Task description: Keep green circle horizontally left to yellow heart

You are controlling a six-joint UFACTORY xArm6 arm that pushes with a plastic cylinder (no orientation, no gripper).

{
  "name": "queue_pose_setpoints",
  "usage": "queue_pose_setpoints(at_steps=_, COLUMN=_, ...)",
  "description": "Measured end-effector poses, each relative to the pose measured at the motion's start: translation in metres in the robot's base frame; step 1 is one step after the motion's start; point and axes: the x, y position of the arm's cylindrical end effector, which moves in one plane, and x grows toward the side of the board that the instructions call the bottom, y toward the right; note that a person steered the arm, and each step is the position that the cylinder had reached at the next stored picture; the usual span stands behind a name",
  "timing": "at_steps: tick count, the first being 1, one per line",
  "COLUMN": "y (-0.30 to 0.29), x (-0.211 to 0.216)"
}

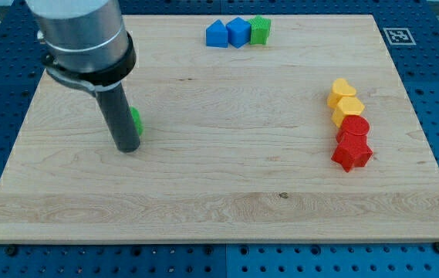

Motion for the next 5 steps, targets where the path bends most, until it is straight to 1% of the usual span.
queue_pose_setpoints(at_steps=1, y=0.000, x=-0.013)
queue_pose_setpoints(at_steps=2, y=0.000, x=-0.017)
queue_pose_setpoints(at_steps=4, y=-0.018, x=-0.026)
queue_pose_setpoints(at_steps=5, y=-0.018, x=-0.045)
